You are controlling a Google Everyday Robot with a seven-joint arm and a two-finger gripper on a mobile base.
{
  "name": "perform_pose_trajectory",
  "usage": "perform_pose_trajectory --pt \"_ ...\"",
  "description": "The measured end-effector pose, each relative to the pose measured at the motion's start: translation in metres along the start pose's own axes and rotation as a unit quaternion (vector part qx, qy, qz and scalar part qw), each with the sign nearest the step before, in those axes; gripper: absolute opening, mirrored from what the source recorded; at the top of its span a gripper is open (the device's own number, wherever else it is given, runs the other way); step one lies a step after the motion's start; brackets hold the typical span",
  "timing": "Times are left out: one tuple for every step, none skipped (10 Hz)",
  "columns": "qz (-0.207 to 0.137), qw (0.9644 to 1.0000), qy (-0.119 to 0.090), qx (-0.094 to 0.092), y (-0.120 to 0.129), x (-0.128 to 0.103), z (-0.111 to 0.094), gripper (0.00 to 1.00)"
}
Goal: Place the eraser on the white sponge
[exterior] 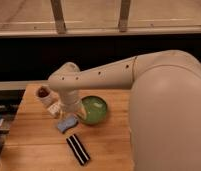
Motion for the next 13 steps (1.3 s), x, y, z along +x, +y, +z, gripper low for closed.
perform_pose_trajectory --pt "-0.001 0.9999 0.009 0.005 0.005 0.005 0.011 0.65" --pt "-0.003 0.9998 0.017 0.011 0.009 0.009 0.021 0.65" --pt "-0.005 0.9996 0.024 0.015 0.011 0.012 0.029 0.65" --pt "-0.018 0.9977 0.058 0.03 0.021 0.031 0.061 0.65" --pt "-0.023 0.9964 0.074 0.033 0.021 0.039 0.074 0.65" --pt "-0.03 0.9955 0.084 0.033 0.021 0.044 0.081 0.65" --pt "-0.03 0.9954 0.084 0.033 0.021 0.044 0.08 0.65" --pt "-0.03 0.9955 0.084 0.032 0.02 0.044 0.08 0.65" --pt "-0.03 0.9955 0.084 0.032 0.02 0.044 0.08 0.65" --pt "-0.03 0.9955 0.084 0.032 0.02 0.044 0.08 0.65" --pt "-0.033 0.9952 0.085 0.034 0.021 0.044 0.082 0.65" --pt "-0.036 0.9947 0.089 0.036 0.024 0.045 0.088 0.65" --pt "-0.037 0.9943 0.092 0.037 0.024 0.045 0.092 0.65"
